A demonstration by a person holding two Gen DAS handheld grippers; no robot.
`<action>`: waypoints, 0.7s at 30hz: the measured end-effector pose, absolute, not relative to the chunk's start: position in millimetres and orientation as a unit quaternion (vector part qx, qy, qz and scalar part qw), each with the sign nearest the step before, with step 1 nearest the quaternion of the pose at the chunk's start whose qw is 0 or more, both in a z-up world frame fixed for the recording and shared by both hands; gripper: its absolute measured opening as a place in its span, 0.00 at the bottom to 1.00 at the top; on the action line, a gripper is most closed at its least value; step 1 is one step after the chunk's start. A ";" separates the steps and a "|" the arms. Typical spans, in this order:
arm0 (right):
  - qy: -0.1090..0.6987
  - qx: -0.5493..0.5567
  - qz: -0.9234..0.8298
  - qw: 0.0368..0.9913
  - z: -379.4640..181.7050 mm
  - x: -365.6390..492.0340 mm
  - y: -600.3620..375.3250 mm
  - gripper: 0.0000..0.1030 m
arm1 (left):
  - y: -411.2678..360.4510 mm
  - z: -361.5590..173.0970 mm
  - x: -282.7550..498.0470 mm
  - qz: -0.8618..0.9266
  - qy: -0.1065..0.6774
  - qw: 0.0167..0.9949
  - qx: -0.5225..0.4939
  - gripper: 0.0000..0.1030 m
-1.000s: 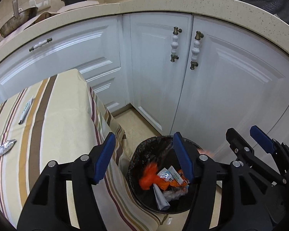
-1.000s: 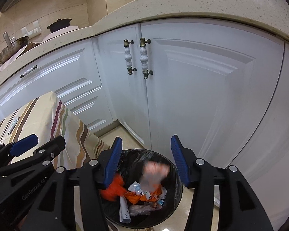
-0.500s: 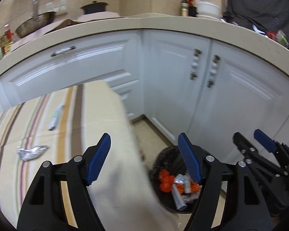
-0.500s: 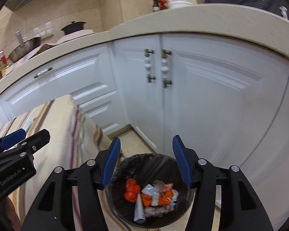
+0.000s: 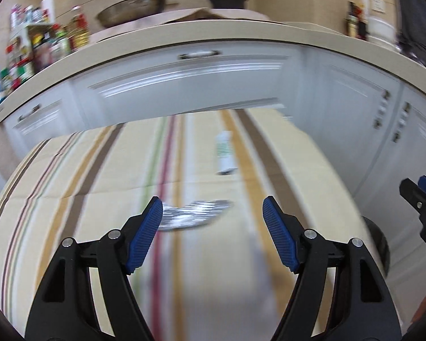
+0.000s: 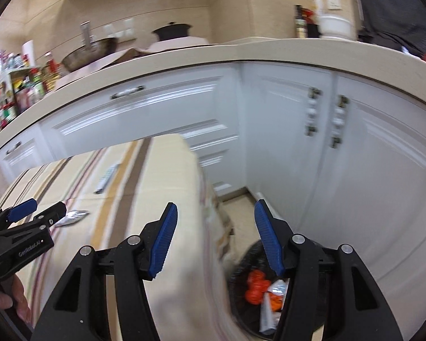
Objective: Collect trash
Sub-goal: 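Return to the table and grasp the silver foil wrapper with the left tool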
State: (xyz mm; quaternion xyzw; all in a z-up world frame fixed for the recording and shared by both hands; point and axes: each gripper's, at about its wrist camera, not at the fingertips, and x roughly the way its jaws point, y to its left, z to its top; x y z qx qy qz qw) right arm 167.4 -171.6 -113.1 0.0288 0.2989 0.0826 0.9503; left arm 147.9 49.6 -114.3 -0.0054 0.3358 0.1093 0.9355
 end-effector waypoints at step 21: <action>0.318 -0.010 0.143 0.937 -120.7 176.8 -78.3 0.55 | 114.9 -151.8 164.0 0.041 0.401 0.914 -0.043 0.16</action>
